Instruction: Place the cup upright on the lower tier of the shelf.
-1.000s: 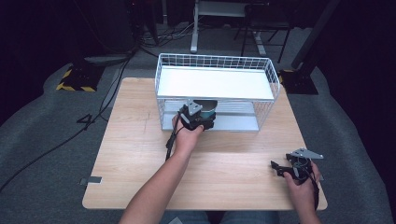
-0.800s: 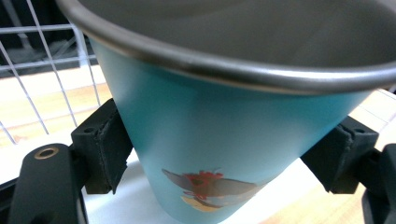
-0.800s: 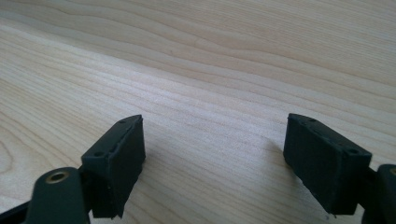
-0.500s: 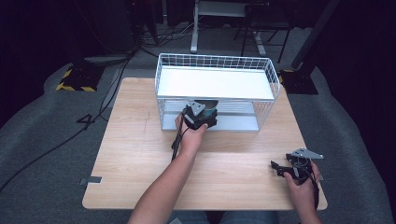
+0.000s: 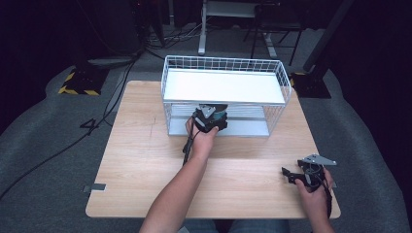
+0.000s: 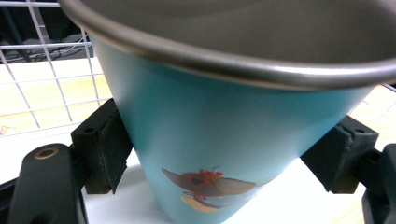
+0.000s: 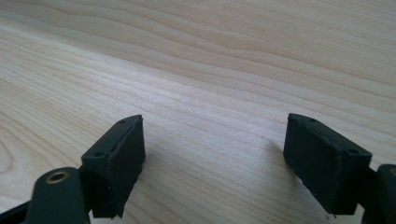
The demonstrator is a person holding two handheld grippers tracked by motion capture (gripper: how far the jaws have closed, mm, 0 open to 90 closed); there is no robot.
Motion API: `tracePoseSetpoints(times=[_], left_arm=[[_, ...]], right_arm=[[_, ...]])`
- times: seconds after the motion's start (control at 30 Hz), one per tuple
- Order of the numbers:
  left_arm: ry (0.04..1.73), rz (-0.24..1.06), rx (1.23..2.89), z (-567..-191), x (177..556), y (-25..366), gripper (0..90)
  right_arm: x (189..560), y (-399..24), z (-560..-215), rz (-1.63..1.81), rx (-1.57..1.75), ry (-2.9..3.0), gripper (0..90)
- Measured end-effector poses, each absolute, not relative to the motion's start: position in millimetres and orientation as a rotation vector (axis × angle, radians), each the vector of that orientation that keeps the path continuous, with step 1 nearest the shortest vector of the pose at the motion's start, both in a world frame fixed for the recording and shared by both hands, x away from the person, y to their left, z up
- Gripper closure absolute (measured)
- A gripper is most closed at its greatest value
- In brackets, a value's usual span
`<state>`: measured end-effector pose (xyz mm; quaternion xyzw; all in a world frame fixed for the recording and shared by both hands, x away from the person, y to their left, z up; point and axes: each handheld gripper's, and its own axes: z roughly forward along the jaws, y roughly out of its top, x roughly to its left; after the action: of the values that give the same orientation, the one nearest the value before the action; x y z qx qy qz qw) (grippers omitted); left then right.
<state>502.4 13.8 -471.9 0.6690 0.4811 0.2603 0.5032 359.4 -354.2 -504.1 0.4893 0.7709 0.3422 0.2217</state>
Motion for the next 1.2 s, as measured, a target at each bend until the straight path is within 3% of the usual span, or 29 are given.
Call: tracePoseSetpoints(times=[0.3, 0.33, 0.43, 0.9, 1.2], left_arm=[[1.174, 0.575, 1.644, -480.2, 509.9, 10.8, 18.6], [1.184, 0.632, 1.657, -479.8, 509.8, 12.6, 18.5], [1.151, 0.582, 1.666, -480.1, 510.8, 10.8, 18.5], [1.143, 0.648, 1.680, -475.5, 507.3, 9.2, 15.1], [1.124, 0.622, 1.686, -470.0, 497.9, 18.2, 15.0]], right_arm=[[359.4, -354.1, -504.1, 0.946, 1.352, 2.130, 21.1], [359.4, -354.1, -504.1, 0.946, 1.352, 2.130, 21.1], [359.4, -354.2, -504.1, 0.946, 1.352, 2.130, 21.1], [359.4, -354.2, -504.1, 0.946, 1.352, 2.130, 21.1], [359.4, -354.1, -504.1, 0.946, 1.352, 2.130, 21.1]])
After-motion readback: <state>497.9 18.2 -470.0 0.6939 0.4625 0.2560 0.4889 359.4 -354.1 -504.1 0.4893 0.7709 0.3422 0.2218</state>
